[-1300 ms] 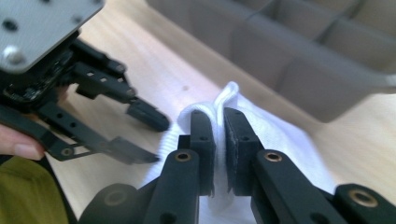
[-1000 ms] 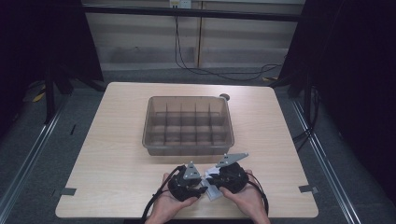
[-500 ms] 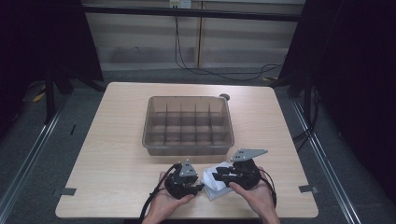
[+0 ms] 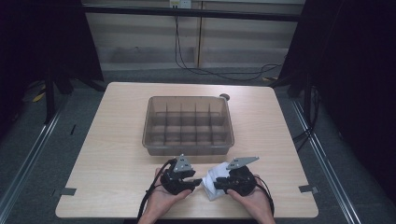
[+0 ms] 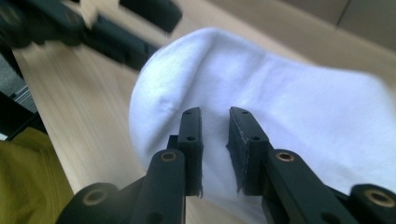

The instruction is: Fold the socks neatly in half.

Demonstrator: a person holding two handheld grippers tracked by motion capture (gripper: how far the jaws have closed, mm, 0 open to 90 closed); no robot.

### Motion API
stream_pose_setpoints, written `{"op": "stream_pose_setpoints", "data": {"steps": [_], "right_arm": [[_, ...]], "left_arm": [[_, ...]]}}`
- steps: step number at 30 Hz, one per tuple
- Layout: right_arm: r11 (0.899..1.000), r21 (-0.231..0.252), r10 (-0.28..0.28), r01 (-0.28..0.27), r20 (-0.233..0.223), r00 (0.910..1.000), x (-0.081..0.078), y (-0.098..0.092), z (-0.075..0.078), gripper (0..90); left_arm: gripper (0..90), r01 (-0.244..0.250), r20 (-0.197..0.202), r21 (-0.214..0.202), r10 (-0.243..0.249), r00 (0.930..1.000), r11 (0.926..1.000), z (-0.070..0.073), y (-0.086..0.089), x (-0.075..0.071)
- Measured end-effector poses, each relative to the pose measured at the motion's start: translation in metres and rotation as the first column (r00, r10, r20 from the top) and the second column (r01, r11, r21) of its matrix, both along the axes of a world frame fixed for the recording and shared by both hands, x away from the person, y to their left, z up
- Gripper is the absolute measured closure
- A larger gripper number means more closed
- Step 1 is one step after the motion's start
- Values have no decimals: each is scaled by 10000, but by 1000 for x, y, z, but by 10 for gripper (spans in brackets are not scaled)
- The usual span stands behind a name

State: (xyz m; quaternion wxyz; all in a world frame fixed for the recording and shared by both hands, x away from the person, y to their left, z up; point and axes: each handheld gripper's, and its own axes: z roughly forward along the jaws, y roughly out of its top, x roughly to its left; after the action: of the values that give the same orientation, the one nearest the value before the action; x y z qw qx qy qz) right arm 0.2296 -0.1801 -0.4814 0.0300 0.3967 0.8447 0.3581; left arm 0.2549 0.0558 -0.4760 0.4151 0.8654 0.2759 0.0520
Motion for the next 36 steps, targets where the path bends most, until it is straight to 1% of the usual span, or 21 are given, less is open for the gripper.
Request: {"op": "stream_pose_setpoints", "data": {"steps": [2, 3, 4, 7, 8, 10, 12, 14, 15, 16, 17, 19, 21, 22, 24, 25, 26, 28, 32, 35, 36], "right_arm": [[9999, 32, 95, -95, 56, 9999, -2, 0, 0, 740], [9999, 76, 81, -82, 97, 9999, -2, -1, 2, 739], [9999, 154, 46, -49, 197, 9998, -3, -3, 6, 739], [9991, 390, -208, 187, 534, 9984, -3, -10, 17, 752], [9983, 460, -401, 371, 668, 9970, -2, -15, 21, 767], [9950, 586, -856, 811, 799, 9931, 0, -25, 28, 796], [9907, 449, -1319, 1286, 812, 9879, 3, -34, 31, 844], [9880, 243, -1539, 1525, 766, 9851, 6, -40, 29, 867], [9859, 149, -1672, 1665, 721, 9833, 8, -42, 26, 874], [9843, -42, -1756, 1764, 727, 9818, 8, -43, 23, 876], [9828, -203, -1821, 1836, 623, 9813, 8, -43, 20, 876], [9837, -7, -1793, 1796, 503, 9825, 5, -45, 14, 876], [9833, -76, -1816, 1821, 449, 9824, 2, -45, 10, 875], [9833, -67, -1815, 1819, 398, 9826, 1, -45, 9, 874], [9826, -161, -1844, 1851, 383, 9821, 0, -47, 5, 870], [9811, -307, -1900, 1909, 285, 9814, -1, -47, 3, 867], [9828, -294, -1817, 1823, 235, 9831, 0, -47, 1, 867], [9797, -663, -1885, 1891, 152, 9820, 0, -46, -4, 869], [9795, -573, -1935, 1931, -27, 9811, 3, -46, -5, 875], [9814, -441, -1867, 1867, 26, 9824, 8, -47, -7, 885], [9813, -430, -1874, 1874, 24, 9823, 10, -46, -7, 886]], "left_arm": [[588, -3, 105, -12, 3, 9999, 10000, 5, -1, 1], [585, -37, 134, -110, 38, 9999, 9999, 8, -1, 1], [585, 16, 170, -81, -15, 9999, 10000, 9, -1, 2], [587, 61, 246, -203, -56, 9997, 9998, 14, -5, 2], [591, 129, 309, -148, -125, 9994, 9998, 16, -6, 2], [595, 186, 360, -208, -178, 9992, 9996, 18, -8, 1], [599, 255, 394, -300, -243, 9989, 9992, 21, -11, 2], [607, 321, 357, -400, -307, 9989, 9987, 22, -15, 1], [611, 468, 315, -481, -453, 9985, 9977, 21, -19, 0], [616, 725, 249, -439, -714, 9971, 9964, 19, -23, -1], [617, 828, 221, -323, -821, 9964, 9960, 17, -26, -2], [622, 1049, 96, 88, -1050, 9944, 9944, 8, -33, -3], [627, 936, -96, 357, -933, 9956, 9950, 1, -36, -3], [628, 986, -211, 417, -978, 9950, 9943, -3, -36, -3], [628, 1080, -360, 319, -1069, 9936, 9936, -5, -33, -3], [628, 1118, -358, 287, -1108, 9932, 9933, -6, -33, -2], [628, 1176, -345, 310, -1165, 9926, 9926, -6, -32, -2], [627, 1342, -299, 476, -1329, 9907, 9898, -6, -34, -4], [624, 1284, -242, 532, -1272, 9916, 9903, -7, -34, -5], [625, 1315, -99, 721, -1311, 9913, 9887, -7, -33, -7], [625, 1286, -173, 710, -1276, 9917, 9892, -7, -32, -7]]}}
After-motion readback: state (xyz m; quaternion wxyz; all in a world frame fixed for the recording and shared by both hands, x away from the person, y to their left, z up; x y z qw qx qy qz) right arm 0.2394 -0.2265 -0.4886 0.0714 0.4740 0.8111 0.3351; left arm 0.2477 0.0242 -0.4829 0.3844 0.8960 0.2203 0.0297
